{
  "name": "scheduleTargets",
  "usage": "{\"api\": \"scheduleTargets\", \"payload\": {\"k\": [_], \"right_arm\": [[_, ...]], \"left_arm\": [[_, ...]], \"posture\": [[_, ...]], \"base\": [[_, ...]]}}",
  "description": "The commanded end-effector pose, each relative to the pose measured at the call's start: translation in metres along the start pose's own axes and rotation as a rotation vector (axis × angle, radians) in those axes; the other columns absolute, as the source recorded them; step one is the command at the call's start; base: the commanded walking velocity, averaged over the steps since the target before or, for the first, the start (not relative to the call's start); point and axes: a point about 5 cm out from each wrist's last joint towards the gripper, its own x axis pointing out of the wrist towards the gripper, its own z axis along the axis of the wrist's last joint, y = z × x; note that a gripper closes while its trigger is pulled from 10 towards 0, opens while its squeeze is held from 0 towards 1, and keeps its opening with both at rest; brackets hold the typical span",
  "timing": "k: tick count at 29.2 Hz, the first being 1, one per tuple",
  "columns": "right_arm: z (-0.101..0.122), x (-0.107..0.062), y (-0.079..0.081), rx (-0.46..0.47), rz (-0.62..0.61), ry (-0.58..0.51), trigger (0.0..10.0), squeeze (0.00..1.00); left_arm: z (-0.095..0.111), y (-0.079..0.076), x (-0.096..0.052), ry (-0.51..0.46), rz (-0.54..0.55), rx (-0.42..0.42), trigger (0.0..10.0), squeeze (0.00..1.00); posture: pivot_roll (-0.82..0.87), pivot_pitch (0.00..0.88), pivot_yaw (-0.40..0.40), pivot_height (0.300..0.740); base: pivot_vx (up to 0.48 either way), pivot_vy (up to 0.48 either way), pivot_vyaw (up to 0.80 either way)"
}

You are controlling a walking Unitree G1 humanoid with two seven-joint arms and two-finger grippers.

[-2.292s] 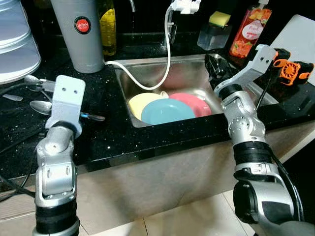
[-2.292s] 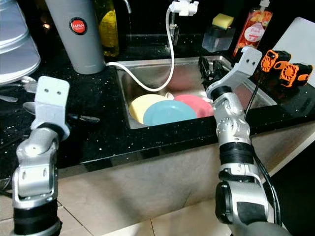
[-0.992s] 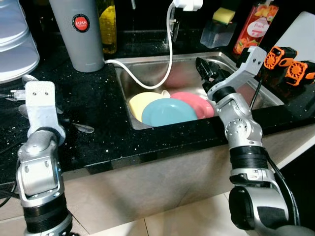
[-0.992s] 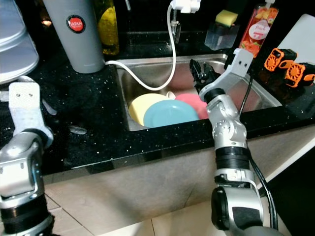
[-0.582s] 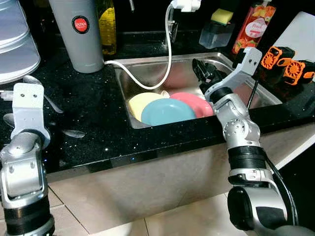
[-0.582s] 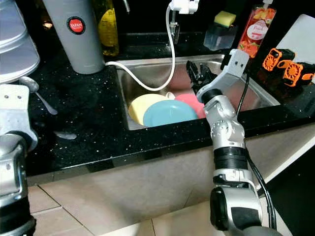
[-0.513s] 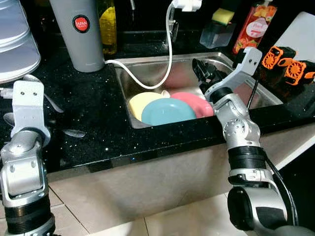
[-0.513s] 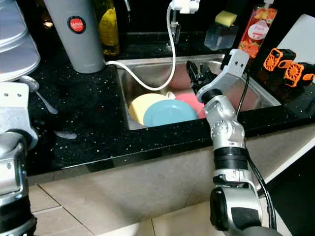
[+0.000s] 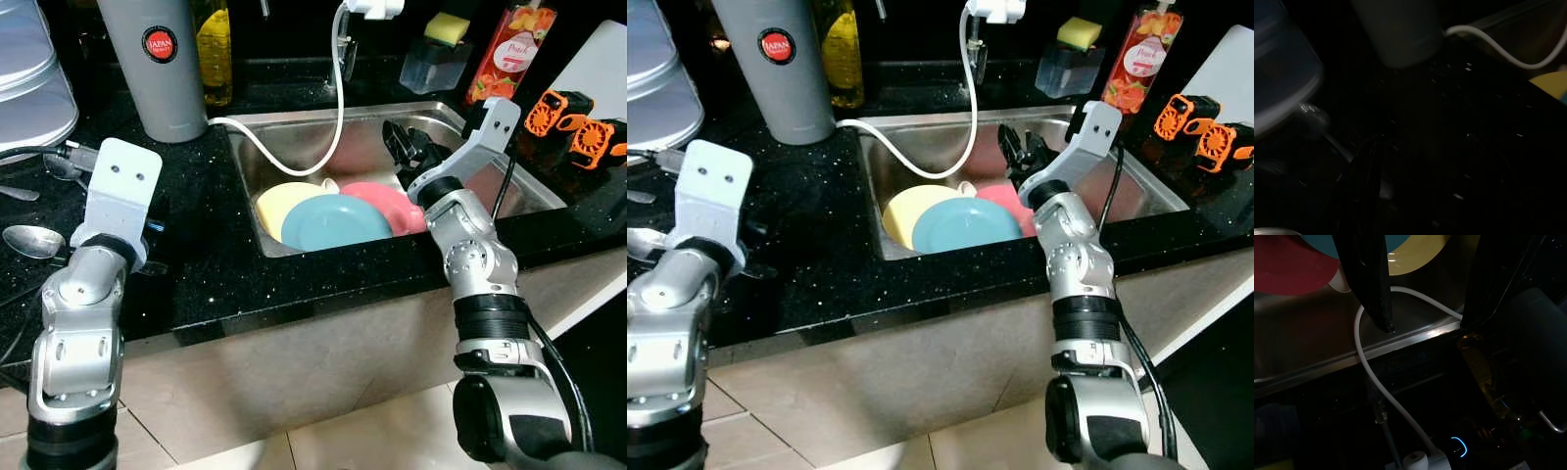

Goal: Kitchen organization

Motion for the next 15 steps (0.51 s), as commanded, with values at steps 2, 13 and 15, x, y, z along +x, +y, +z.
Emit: {"api": "scheduleTargets", "payload": {"k": [2, 13, 15], "right_arm": [[0.001, -0.001, 0.0, -0.003, 0.002, 0.007, 10.0, 0.0], [-0.001, -0.001, -0.001, 0.002, -0.003, 0.01, 10.0, 0.0], [-0.001, -0.001, -0.001, 0.004, -0.003, 0.011, 10.0, 0.0]], "left_arm": [[-0.001, -0.008, -0.002, 0.035, 0.001, -0.116, 10.0, 0.0], [-0.019, -0.008, -0.015, 0.136, 0.232, -0.006, 10.0, 0.0], [-0.02, -0.001, -0.015, 0.137, 0.275, 0.003, 10.0, 0.0]], "posture": [[0.23, 0.026, -0.09, 0.74], [0.23, 0.032, -0.087, 0.74], [0.23, 0.033, -0.089, 0.74]], "base": [[0.0, 0.0, 0.0], [0.0, 0.0, 0.0], [0.0, 0.0, 0.0]]}}
